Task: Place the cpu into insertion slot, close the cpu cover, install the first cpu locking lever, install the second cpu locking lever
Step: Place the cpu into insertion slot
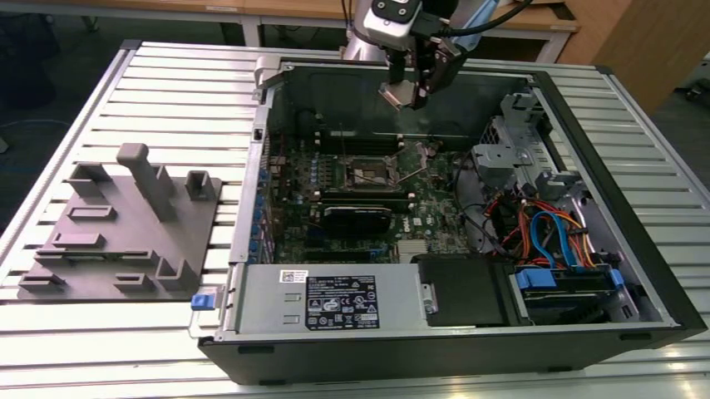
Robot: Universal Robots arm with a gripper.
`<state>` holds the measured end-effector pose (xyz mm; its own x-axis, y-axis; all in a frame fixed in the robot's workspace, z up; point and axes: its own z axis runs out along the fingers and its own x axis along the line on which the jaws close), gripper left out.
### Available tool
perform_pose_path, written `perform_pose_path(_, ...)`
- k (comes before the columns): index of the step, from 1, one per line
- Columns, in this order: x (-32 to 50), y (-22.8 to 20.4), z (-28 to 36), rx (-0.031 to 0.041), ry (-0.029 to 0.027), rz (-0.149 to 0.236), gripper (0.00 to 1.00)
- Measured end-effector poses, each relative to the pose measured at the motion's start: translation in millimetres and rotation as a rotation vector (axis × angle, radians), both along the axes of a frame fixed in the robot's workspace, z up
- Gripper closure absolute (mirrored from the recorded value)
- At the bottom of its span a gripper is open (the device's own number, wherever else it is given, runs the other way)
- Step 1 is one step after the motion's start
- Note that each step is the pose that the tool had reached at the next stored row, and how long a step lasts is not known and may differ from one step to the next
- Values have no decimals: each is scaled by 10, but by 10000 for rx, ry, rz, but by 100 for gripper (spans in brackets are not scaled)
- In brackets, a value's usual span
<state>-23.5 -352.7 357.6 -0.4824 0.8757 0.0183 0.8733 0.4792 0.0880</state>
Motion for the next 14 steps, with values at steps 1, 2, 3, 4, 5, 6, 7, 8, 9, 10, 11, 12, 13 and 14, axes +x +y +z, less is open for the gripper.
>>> perform_pose_path(1, 0, 0, 0, -1, 0, -13, 45)
perform_pose_path(2, 0, 0, 0, 0, 0, -26, 45)
perform_pose_path(3, 0, 0, 0, 0, 0, -42, 45)
perform_pose_path(4, 0, 0, 0, 0, 0, -66, 45)
perform_pose_path(5, 0, 0, -1, 0, 0, -97, 45)
perform_pose_path(6, 0, 0, -1, 0, -1, -133, 45)
perform_pose_path(7, 0, 0, -1, 0, 0, -166, 45)
perform_pose_path(8, 0, 0, -1, 0, 0, -188, 45)
perform_pose_path(9, 0, 0, -2, 0, 0, -210, 45)
perform_pose_path(10, 0, 0, -2, 0, 0, -232, 45)
perform_pose_path(11, 0, 0, -3, 0, 0, -253, 45)
perform_pose_path(12, 0, 0, -3, 0, 0, -274, 45)
perform_pose_path(13, 0, 0, -3, 0, 0, -296, 45)
perform_pose_path(14, 0, 0, -3, 0, 0, -320, 45)
